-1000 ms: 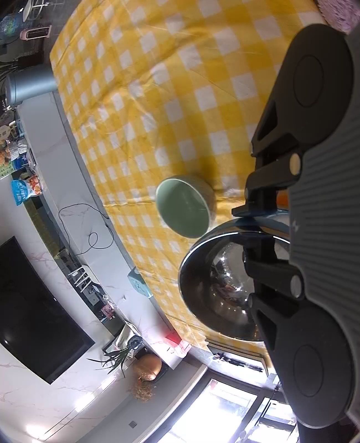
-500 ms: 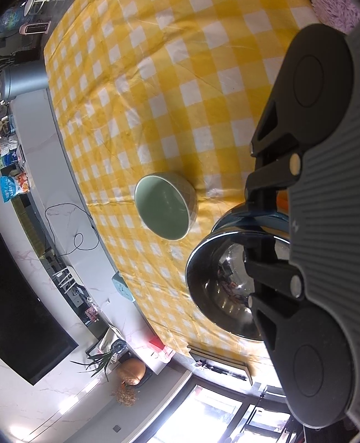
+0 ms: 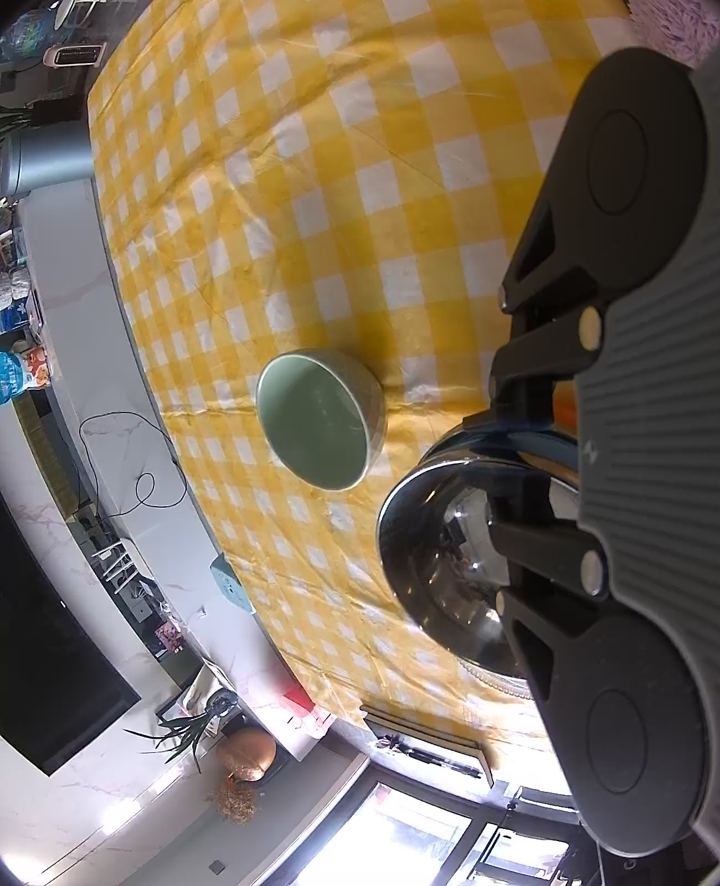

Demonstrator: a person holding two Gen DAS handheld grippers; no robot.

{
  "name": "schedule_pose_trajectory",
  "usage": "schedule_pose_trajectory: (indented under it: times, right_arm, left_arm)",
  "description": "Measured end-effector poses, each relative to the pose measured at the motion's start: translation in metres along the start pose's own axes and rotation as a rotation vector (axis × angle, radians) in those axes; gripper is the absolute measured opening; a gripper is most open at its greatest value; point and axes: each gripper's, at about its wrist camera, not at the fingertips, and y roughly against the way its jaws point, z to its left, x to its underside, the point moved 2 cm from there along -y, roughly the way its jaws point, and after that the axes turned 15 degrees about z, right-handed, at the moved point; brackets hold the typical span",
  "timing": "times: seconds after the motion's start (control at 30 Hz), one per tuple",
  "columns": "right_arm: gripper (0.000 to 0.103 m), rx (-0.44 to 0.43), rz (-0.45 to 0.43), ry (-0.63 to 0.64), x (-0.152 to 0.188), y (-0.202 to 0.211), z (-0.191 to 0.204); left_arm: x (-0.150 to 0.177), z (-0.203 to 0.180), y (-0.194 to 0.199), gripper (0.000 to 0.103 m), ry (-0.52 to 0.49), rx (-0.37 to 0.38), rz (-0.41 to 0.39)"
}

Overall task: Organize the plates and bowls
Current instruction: 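Lower the blue bowl into the orange bowl with both grippers, then open both grippers to release the blue bowl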

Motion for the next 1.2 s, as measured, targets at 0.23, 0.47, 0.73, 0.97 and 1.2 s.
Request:
schedule_pose_trajectory:
  times: [0.23, 0.47, 0.73, 0.97, 1.2]
  right_arm:
    - [0.01, 0.002, 0.003, 0.003, -0.001, -0.001, -0.001]
    - [0.015, 0.0, 0.0, 0.009, 0.0, 0.0, -0.001]
    - [0.029, -0.008, -0.013, 0.003, 0.0, 0.004, -0.002]
    - [0.016, -0.004, -0.037, 0.003, 0.001, 0.008, -0.003]
    - [0.007, 0.039, -0.037, 0.047, 0.003, 0.007, 0.003]
  left_arm:
    - [0.001, 0.001, -0.001, 0.024, 0.002, -0.001, -0.005]
    - [0.0, -0.001, 0.0, 0.033, -0.006, -0.007, -0.024]
    - [-0.001, -0.007, 0.008, 0.044, -0.06, -0.072, -0.114]
    - [-0.003, -0.016, 0.008, 0.028, -0.152, -0.149, -0.167]
    - [-0.004, -0.019, 0.0, 0.015, -0.197, -0.194, -0.136]
